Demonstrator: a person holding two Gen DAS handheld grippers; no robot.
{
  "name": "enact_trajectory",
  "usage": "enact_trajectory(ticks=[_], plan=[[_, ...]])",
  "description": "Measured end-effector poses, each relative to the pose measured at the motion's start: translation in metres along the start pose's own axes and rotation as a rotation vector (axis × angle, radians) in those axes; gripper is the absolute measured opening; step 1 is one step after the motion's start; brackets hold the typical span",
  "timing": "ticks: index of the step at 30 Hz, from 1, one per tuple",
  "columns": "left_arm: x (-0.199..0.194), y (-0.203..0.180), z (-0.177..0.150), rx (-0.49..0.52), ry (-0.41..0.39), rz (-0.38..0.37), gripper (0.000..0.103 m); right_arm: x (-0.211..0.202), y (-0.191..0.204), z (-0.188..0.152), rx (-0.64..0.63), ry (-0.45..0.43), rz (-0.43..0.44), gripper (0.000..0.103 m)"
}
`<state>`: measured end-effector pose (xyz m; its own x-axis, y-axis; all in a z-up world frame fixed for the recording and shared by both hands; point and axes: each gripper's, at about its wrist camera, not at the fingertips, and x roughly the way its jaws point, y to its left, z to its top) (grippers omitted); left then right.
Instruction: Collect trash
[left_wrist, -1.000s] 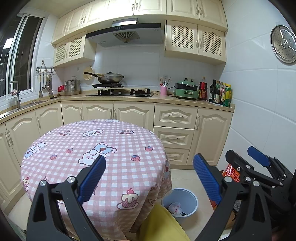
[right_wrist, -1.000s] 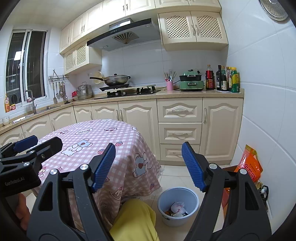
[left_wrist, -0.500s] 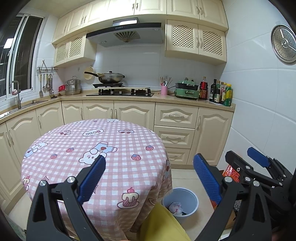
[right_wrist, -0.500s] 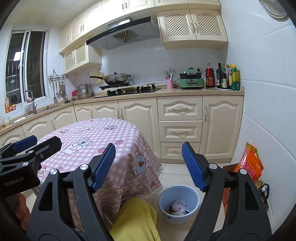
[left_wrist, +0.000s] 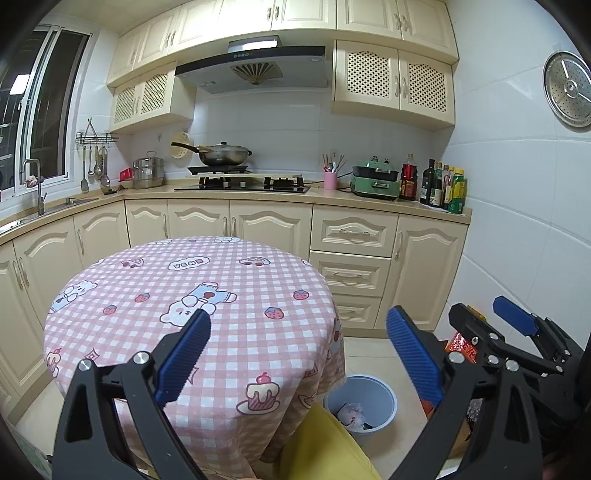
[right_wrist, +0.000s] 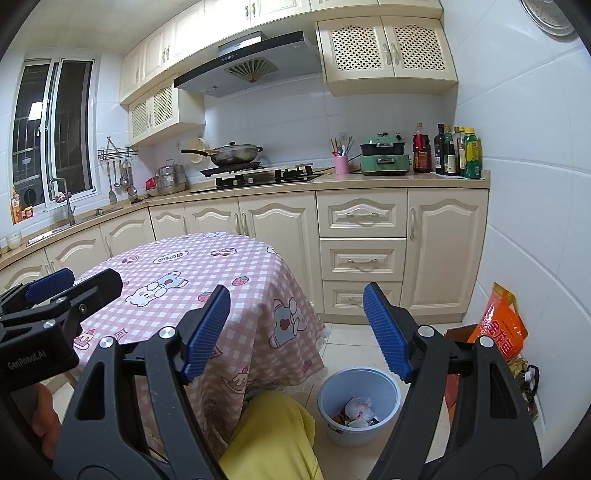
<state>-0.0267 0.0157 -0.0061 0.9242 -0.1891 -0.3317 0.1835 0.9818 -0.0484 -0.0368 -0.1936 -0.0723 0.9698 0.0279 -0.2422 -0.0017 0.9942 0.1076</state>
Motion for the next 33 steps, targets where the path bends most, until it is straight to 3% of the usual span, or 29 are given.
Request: enact_trajectory(ticks=[33], plan=[[-0.0019, -0.0032, 0.0025, -0.019, -0.006, 0.024, 0.094, 0.0033, 0.0062, 0.0015, -0.016, 0.027, 0.025, 0.075]])
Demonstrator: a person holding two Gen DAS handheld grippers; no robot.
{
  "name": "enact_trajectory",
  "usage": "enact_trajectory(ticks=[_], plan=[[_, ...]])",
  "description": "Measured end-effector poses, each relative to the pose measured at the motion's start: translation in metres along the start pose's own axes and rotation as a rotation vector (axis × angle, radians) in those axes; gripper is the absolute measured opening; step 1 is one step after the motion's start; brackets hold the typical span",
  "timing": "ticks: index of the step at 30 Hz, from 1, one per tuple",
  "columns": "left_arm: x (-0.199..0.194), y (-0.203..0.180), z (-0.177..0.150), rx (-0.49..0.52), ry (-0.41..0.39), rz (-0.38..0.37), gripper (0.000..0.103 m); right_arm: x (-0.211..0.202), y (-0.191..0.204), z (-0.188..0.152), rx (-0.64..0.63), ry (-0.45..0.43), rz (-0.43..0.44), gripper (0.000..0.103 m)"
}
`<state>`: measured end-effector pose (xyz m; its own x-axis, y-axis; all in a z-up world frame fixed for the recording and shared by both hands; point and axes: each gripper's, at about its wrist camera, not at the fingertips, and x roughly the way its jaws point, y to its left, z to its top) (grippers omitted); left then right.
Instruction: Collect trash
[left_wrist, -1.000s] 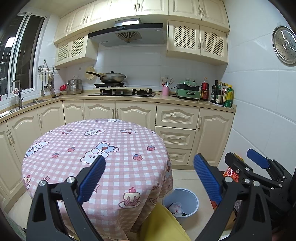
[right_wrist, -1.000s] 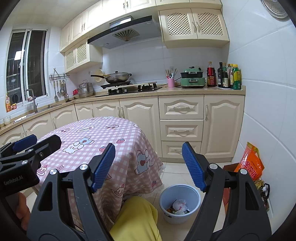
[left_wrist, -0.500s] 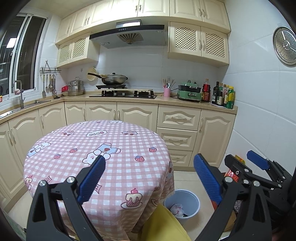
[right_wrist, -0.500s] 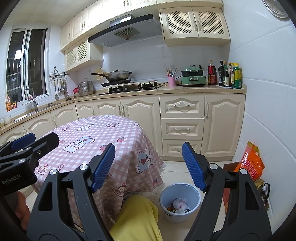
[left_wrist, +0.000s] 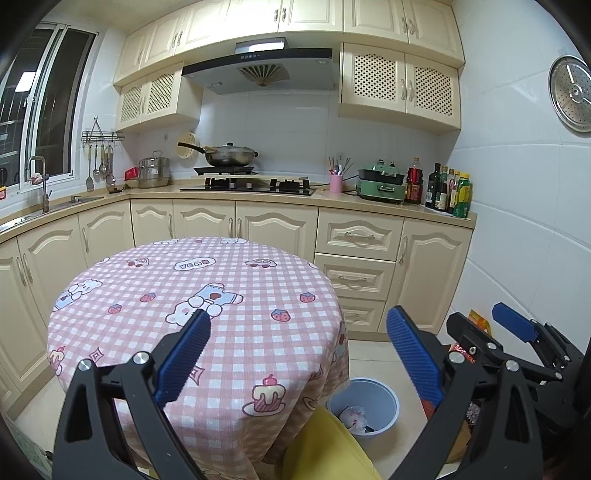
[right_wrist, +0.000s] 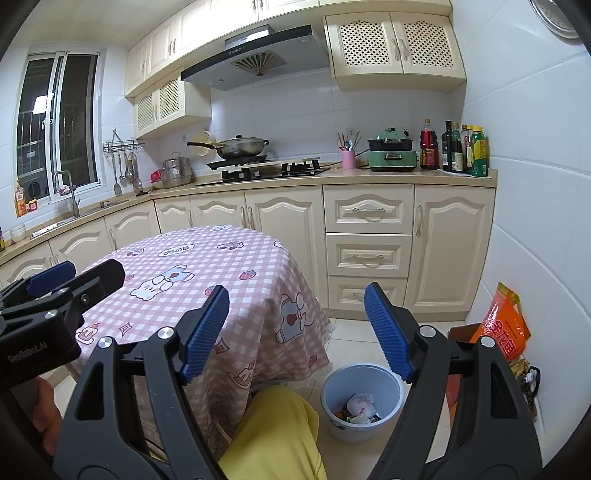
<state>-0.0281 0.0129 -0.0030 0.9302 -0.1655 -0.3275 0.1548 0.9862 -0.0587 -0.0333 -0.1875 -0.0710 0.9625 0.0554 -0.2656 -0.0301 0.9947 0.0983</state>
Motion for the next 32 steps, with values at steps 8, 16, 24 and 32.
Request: enact_trajectory(ticks=[8, 16, 24, 32], plan=[[0.0012, -0.0006, -0.0012, 0.002, 0.006, -0.002, 0.094, 0.0008, -0.001, -0.0008, 0.001, 0.005, 0.005, 0.075], [0.0034, -0.0007, -0.0041, 0.004, 0.01, -0.001, 0.094, 0.0015, -0.0022, -0.0014, 0.005, 0.009, 0.005, 0.075], [0.0045, -0.0013, -0.0056, 0.007, 0.012, -0.002, 0.094, 0.0014, -0.0017, -0.0031, 0.005, 0.015, 0.005, 0.075], [0.0056, -0.0014, -0.0057, 0.008, 0.021, -0.002, 0.095, 0.0034, -0.0023, -0.0051, 0.022, 0.025, 0.003, 0.08]])
